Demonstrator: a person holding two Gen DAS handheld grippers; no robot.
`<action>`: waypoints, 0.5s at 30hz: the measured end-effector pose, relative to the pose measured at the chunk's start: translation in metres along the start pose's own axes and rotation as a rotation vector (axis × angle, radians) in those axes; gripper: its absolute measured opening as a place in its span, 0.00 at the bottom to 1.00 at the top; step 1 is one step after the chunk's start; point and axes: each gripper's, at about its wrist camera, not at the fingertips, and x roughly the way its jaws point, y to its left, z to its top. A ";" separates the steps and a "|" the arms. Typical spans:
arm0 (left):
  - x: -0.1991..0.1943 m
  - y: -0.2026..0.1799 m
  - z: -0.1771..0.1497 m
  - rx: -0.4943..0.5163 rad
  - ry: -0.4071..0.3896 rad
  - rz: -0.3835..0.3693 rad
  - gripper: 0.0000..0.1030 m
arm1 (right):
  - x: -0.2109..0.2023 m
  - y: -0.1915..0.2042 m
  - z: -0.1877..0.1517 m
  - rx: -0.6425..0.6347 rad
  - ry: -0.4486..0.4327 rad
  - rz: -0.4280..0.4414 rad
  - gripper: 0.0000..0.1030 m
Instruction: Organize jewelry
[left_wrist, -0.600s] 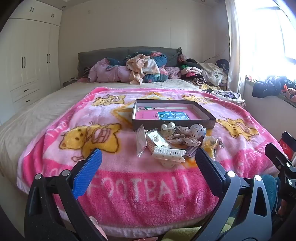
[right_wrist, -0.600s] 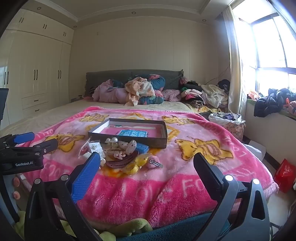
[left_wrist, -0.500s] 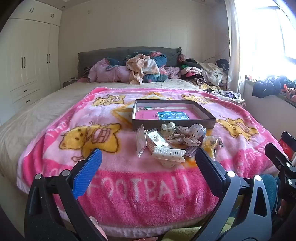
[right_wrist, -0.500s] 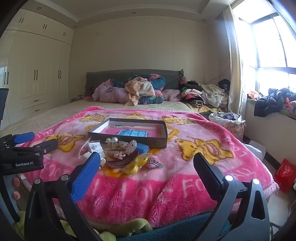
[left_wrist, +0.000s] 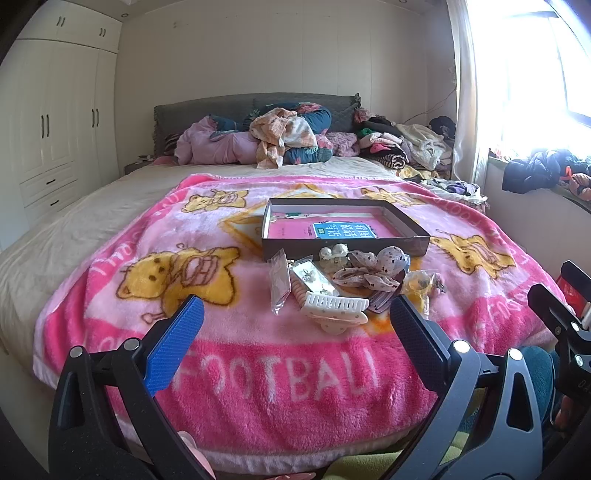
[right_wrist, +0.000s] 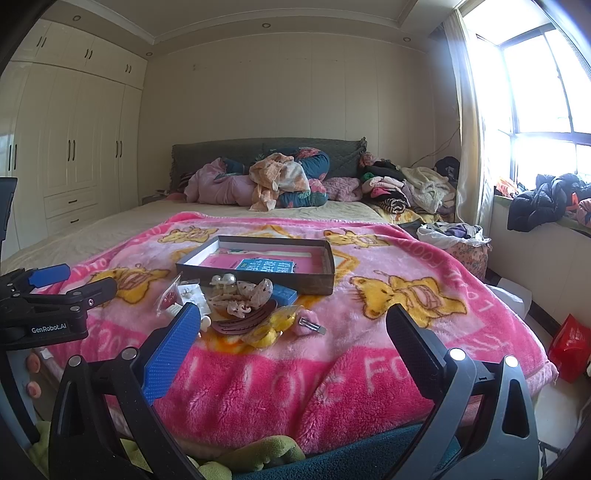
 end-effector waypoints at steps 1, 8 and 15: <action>0.000 0.000 0.000 0.000 0.000 0.000 0.90 | 0.000 0.000 0.000 0.001 0.000 0.001 0.95; 0.000 0.000 0.000 0.000 0.001 0.001 0.90 | 0.000 0.000 0.000 0.002 0.001 0.002 0.95; 0.000 0.000 0.000 0.004 -0.002 0.001 0.90 | 0.000 -0.001 0.000 0.005 0.001 0.002 0.95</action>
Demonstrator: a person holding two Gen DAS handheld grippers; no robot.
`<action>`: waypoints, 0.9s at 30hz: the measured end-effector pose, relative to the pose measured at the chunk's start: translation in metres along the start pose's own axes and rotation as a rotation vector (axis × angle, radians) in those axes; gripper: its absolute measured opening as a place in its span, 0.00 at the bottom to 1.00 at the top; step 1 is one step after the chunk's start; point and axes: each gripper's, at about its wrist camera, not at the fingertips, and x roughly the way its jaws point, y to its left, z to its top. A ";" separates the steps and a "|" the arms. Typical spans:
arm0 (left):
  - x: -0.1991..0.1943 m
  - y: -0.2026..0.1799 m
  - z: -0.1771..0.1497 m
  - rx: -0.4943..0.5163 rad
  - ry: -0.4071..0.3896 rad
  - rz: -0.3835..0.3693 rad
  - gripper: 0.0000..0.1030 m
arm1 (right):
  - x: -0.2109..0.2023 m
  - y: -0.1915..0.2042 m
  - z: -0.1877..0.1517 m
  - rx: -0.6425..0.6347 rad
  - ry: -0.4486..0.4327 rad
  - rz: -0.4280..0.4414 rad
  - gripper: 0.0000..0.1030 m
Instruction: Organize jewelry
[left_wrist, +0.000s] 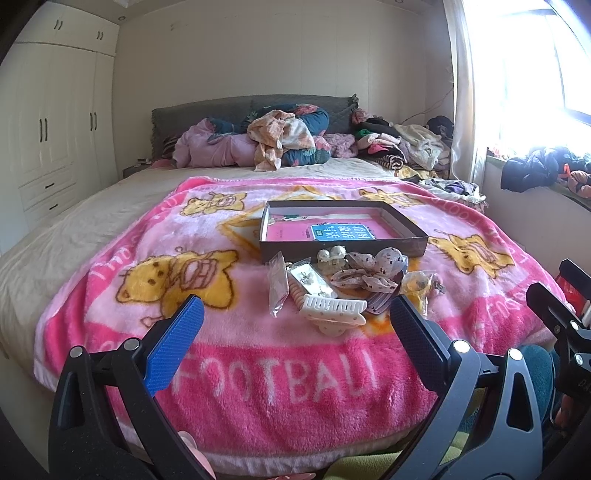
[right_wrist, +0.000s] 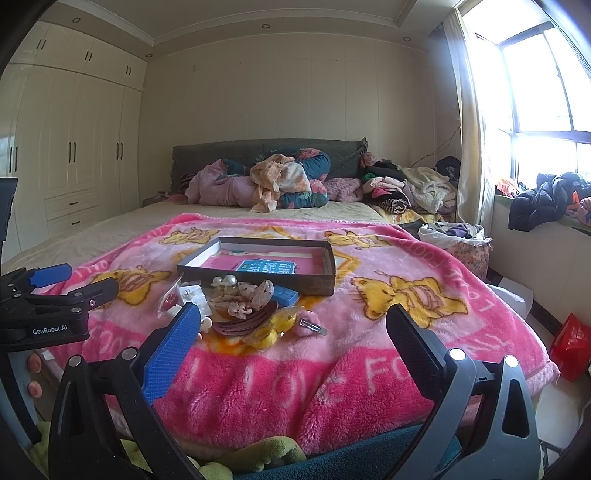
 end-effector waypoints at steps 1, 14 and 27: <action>0.000 0.000 0.000 -0.001 0.000 0.000 0.90 | 0.000 0.000 0.000 0.000 0.000 0.000 0.95; 0.000 0.000 0.000 0.003 -0.002 -0.001 0.90 | 0.000 -0.001 0.000 0.003 -0.001 0.002 0.95; 0.008 -0.010 -0.001 0.029 0.025 -0.024 0.90 | 0.006 0.003 0.002 0.005 0.011 0.012 0.95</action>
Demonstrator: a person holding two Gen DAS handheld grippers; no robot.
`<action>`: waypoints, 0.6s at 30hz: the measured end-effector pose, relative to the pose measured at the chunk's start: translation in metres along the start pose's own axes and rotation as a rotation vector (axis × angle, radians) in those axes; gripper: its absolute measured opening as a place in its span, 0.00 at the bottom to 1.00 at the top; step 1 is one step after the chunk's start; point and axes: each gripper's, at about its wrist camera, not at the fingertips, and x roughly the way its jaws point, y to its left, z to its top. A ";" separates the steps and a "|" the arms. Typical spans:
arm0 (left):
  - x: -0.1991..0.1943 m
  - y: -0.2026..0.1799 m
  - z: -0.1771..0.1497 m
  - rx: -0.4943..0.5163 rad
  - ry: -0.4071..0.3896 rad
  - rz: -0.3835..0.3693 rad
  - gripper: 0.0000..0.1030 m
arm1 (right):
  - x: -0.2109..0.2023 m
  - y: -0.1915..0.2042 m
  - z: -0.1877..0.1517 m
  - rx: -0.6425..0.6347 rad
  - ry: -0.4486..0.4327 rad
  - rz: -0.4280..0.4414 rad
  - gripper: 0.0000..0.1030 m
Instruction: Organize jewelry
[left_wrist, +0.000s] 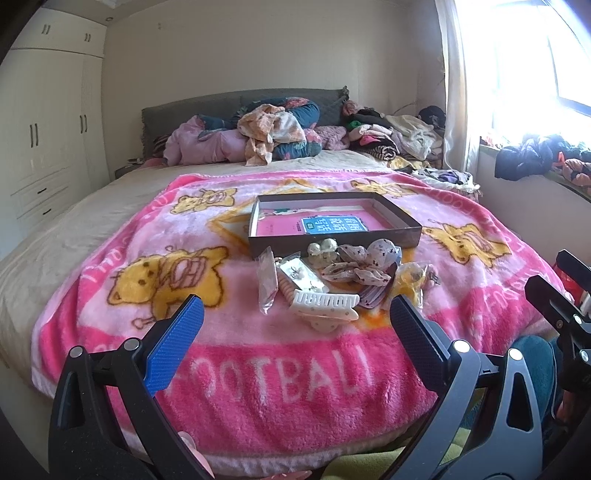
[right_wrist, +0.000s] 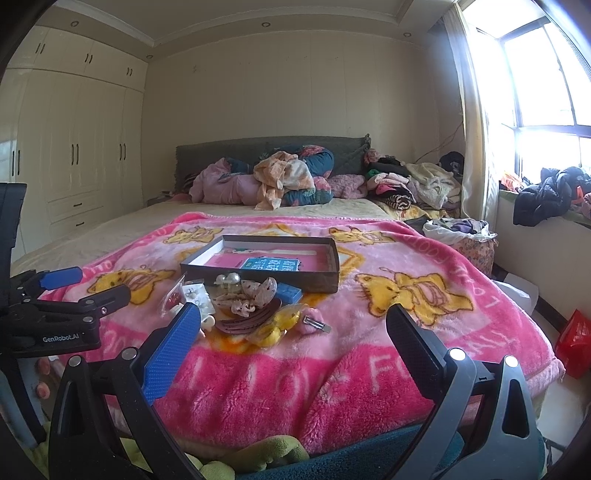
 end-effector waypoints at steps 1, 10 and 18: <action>0.001 0.000 0.000 0.001 0.005 -0.003 0.90 | 0.000 0.001 -0.001 -0.001 0.002 0.002 0.95; 0.029 -0.001 0.001 0.007 0.097 -0.055 0.90 | 0.017 -0.007 -0.004 0.006 0.066 0.028 0.95; 0.060 0.006 0.006 -0.045 0.147 -0.083 0.90 | 0.042 -0.017 -0.002 0.000 0.137 0.049 0.95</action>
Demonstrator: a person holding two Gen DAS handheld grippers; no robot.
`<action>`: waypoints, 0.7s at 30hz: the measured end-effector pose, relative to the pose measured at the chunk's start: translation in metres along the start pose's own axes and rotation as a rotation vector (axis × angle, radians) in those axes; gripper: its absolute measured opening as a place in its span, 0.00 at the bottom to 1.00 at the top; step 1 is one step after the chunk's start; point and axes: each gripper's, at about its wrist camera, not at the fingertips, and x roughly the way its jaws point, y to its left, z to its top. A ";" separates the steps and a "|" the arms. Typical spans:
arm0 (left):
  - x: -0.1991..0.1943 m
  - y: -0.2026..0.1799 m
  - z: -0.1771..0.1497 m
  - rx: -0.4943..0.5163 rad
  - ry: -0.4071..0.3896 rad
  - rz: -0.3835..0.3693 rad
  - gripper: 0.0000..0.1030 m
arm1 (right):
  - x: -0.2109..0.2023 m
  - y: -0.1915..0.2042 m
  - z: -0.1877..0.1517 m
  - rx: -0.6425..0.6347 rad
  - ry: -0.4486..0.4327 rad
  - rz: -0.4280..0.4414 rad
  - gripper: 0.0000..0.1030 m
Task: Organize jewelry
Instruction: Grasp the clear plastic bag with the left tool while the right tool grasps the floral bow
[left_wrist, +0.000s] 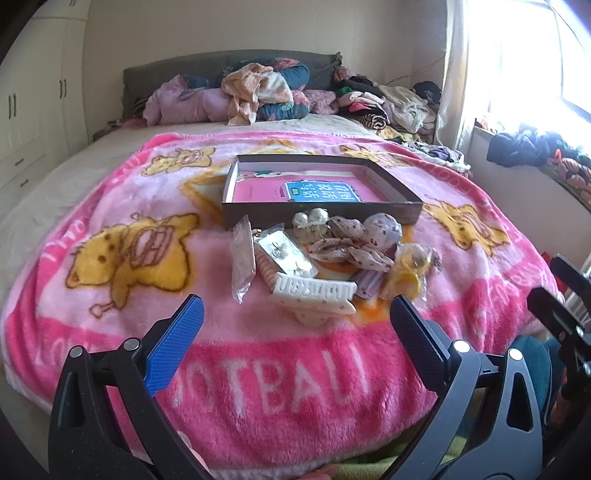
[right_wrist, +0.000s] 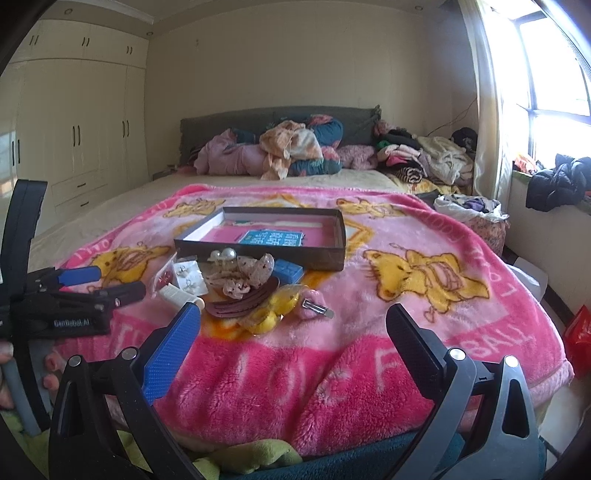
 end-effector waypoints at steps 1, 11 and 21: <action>0.002 0.002 0.002 -0.010 -0.005 0.001 0.90 | 0.004 0.000 0.001 -0.006 0.010 0.000 0.95; 0.039 0.022 0.022 -0.046 0.029 0.035 0.90 | 0.044 -0.002 0.011 -0.030 0.091 0.053 0.95; 0.072 0.052 0.032 -0.105 0.095 0.041 0.90 | 0.096 0.005 0.021 -0.064 0.172 0.105 0.95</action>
